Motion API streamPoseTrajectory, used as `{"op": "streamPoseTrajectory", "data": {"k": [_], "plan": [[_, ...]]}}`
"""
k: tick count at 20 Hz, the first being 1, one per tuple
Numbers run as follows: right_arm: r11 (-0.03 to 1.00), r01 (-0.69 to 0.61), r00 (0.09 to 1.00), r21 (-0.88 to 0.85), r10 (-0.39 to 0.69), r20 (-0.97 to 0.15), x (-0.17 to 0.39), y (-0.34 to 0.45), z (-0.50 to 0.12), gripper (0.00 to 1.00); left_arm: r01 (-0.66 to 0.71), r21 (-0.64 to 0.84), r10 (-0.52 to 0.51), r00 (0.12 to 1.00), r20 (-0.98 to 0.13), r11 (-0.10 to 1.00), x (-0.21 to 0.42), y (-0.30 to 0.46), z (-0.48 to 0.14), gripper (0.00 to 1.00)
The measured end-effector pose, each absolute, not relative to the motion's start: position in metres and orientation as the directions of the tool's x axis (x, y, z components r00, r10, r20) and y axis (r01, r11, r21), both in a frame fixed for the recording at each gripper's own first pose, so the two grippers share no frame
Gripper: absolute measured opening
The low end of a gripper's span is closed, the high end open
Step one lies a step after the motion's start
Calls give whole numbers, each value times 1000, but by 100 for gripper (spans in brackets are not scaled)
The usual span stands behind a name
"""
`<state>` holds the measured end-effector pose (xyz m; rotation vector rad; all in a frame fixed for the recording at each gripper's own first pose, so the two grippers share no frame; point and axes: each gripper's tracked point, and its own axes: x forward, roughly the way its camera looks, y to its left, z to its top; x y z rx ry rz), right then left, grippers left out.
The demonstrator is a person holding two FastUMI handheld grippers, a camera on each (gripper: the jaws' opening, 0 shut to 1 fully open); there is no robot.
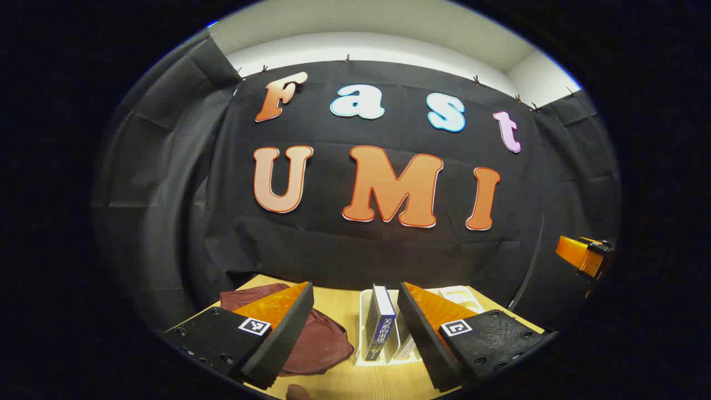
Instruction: Open the schoolbag, grab two books from the bookshelf and put them into the schoolbag.
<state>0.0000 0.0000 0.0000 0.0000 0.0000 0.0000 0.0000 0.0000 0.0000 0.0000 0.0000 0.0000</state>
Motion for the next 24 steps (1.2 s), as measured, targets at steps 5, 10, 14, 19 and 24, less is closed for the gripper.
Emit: {"op": "streamPoseTrajectory", "data": {"k": [5,10,14,19,24], "plan": [[990,-119,991,73,123,-61,7,41,-7,96,-65,46,63,997,40,997,1,22,17,95],[980,-192,978,47,195,-79,14,54,-15,96,-103,0,103,994,35,995,2,24,12,95],[970,-222,962,97,234,-140,19,59,-26,96,-152,45,151,988,33,987,8,31,9,94],[972,-207,965,107,221,-140,27,62,-27,96,-130,52,128,991,34,990,17,35,11,95],[979,-194,970,63,202,-139,28,67,-31,96,-106,53,105,994,34,993,28,42,14,95]]}}
